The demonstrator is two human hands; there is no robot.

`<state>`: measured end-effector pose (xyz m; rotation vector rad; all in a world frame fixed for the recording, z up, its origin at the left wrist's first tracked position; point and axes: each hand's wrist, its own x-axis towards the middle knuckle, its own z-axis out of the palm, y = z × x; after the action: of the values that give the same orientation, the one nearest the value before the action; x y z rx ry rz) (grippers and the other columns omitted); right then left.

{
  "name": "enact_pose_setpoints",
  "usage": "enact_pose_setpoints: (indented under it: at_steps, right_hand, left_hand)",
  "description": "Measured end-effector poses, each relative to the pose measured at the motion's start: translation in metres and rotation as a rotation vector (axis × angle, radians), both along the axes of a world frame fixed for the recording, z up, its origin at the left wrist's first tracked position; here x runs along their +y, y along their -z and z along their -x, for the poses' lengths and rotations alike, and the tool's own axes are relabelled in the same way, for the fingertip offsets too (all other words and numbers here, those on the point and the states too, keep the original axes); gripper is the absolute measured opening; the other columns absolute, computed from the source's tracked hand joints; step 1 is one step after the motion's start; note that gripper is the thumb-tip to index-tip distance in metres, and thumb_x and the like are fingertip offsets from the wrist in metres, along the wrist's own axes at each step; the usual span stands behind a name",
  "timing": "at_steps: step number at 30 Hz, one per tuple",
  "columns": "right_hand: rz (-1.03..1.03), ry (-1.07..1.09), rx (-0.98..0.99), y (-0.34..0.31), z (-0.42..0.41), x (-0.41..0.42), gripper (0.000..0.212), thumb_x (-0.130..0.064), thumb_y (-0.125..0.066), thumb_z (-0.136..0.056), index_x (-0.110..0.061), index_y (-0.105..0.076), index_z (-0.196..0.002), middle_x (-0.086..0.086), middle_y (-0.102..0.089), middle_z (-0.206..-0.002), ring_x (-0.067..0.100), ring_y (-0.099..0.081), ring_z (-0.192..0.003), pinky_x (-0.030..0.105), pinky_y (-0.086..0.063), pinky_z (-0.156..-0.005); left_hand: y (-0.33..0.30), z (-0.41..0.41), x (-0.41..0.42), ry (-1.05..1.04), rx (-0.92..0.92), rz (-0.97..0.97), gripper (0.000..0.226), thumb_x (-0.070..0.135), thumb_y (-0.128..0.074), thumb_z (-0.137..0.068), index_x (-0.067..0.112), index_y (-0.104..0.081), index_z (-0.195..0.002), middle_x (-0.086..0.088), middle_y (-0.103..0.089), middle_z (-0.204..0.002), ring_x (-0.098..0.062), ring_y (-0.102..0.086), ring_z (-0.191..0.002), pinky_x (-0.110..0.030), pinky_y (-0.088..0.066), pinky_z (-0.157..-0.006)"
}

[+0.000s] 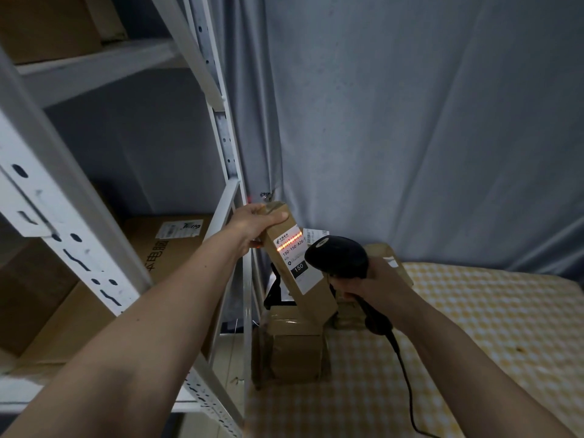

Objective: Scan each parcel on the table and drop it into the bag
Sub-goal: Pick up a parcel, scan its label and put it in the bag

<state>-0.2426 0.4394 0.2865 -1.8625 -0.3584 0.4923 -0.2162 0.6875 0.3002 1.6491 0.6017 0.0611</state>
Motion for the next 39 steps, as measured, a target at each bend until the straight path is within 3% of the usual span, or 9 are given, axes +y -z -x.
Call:
enact_pose_setpoints:
  at_steps: [4,12,19,22,26,33,39]
  right_hand:
    - [0.012,0.021,-0.023,0.002,-0.001,-0.001,0.015,-0.007,-0.068,-0.084,-0.005,-0.065,-0.099,0.026,-0.068,-0.093,0.028,-0.064,-0.079,0.039,-0.053,-0.077]
    - [0.031,0.038,-0.035,0.007,0.001,-0.003,0.012,-0.01,-0.07,-0.083,-0.006,-0.066,-0.093,0.024,-0.068,-0.09,0.036,-0.067,-0.086,0.048,-0.053,-0.086]
    - [-0.03,0.153,-0.019,0.009,0.006,-0.012,0.012,-0.011,-0.073,-0.08,-0.02,-0.065,-0.082,0.001,-0.065,-0.068,0.016,-0.062,-0.067,0.032,-0.05,-0.069]
    - [-0.103,0.239,-0.022,0.014,0.011,-0.023,0.026,-0.005,-0.073,-0.079,-0.027,-0.063,-0.086,-0.009,-0.067,-0.068,0.007,-0.064,-0.065,0.024,-0.052,-0.066]
    - [-0.185,0.356,0.03,0.026,0.018,-0.048,0.022,0.001,-0.072,-0.079,-0.019,-0.065,-0.083,-0.015,-0.066,-0.058,-0.003,-0.06,-0.058,0.009,-0.043,-0.054]
    - [-0.236,0.534,0.083,0.035,0.028,-0.103,0.021,0.004,-0.07,-0.079,-0.015,-0.065,-0.083,-0.008,-0.064,-0.062,0.004,-0.061,-0.06,0.013,-0.047,-0.055]
    - [-0.258,0.694,0.117,0.038,0.038,-0.174,0.013,-0.001,-0.072,-0.08,-0.001,-0.065,-0.091,0.011,-0.056,-0.071,0.023,-0.054,-0.072,0.027,-0.042,-0.063]
  left_hand:
    - [0.001,-0.001,0.0,-0.014,-0.009,0.0,0.067,0.023,-0.081,-0.076,0.016,-0.048,-0.134,-0.009,-0.063,-0.112,-0.017,-0.064,-0.085,-0.03,-0.051,-0.06]
    - [0.001,0.002,-0.003,-0.005,0.001,-0.002,0.062,0.026,-0.078,-0.078,0.014,-0.049,-0.132,-0.007,-0.065,-0.102,-0.02,-0.065,-0.088,-0.032,-0.053,-0.064]
    - [0.019,0.003,-0.019,-0.099,-0.005,0.149,0.056,0.031,-0.077,-0.08,0.008,-0.052,-0.124,-0.01,-0.067,-0.101,-0.024,-0.064,-0.092,-0.045,-0.056,-0.081]
    - [0.038,0.005,-0.035,-0.154,0.018,0.311,0.059,0.039,-0.074,-0.081,0.011,-0.048,-0.127,-0.015,-0.063,-0.112,-0.03,-0.063,-0.096,-0.046,-0.059,-0.072]
    - [0.065,0.005,-0.068,-0.114,0.08,0.567,0.047,0.039,-0.073,-0.083,0.02,-0.053,-0.12,-0.016,-0.06,-0.121,-0.035,-0.059,-0.109,-0.053,-0.057,-0.079]
    - [0.087,0.007,-0.145,0.024,0.227,0.729,0.031,0.026,-0.077,-0.081,0.018,-0.06,-0.105,-0.018,-0.063,-0.115,-0.035,-0.059,-0.108,-0.056,-0.054,-0.084]
    - [0.088,-0.005,-0.222,0.213,0.323,0.732,0.024,0.017,-0.073,-0.084,0.012,-0.061,-0.104,-0.016,-0.064,-0.106,-0.036,-0.059,-0.11,-0.057,-0.044,-0.101]
